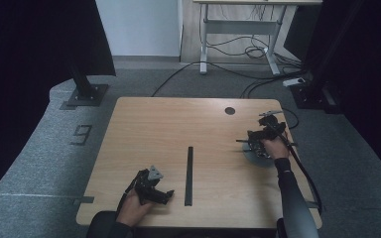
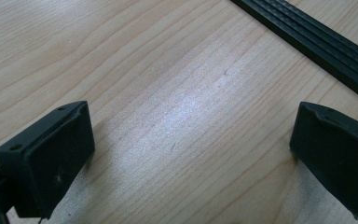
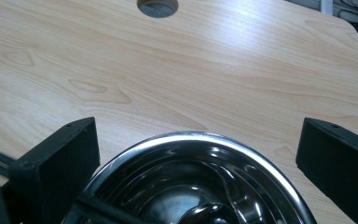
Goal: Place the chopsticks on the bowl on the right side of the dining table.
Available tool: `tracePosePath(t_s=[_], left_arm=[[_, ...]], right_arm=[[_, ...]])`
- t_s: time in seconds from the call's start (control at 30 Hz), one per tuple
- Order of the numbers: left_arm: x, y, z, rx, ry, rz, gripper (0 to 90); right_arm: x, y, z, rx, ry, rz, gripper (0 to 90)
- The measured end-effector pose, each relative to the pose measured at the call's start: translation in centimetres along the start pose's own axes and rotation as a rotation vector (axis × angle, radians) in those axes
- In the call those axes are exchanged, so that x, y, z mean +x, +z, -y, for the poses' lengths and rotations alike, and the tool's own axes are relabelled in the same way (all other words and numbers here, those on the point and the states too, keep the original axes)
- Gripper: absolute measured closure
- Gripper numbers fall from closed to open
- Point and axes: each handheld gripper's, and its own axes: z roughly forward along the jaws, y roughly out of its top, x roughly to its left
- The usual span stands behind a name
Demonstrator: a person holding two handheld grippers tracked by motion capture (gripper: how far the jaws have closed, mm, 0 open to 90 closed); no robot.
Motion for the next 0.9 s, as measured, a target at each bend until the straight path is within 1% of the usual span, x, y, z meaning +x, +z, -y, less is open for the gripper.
tracePosePath(t_s=[0.2, 0.37, 0.4, 0.7, 0.9], left_arm=[[0.0, 0.0, 0.0, 0.000, 0.000, 0.000, 0.0], [0.0, 0.0, 0.0, 0.000, 0.000, 0.000, 0.0], [0.0, 0.0, 0.0, 0.000, 0.000, 0.000, 0.0], [0.0, 0.0, 0.0, 0.000, 0.000, 0.000, 0.0], [0.0, 0.0, 0.0, 0.000, 0.000, 0.000, 0.0]], right_arm=[[-0.1, 0.8, -0.1, 0.016, -0.002, 0.013, 0.0], [0.2, 1.4, 0.2, 0.040, -0.022, 0.008, 0.0], [0.4, 1.6, 0.3, 0.044, -0.033, 0.006, 0.0], [0.8, 1.7, 0.6, 0.055, -0.051, -0.006, 0.0], [1.0, 1.7, 0.8, 0.057, -0.052, -0.014, 0.0]])
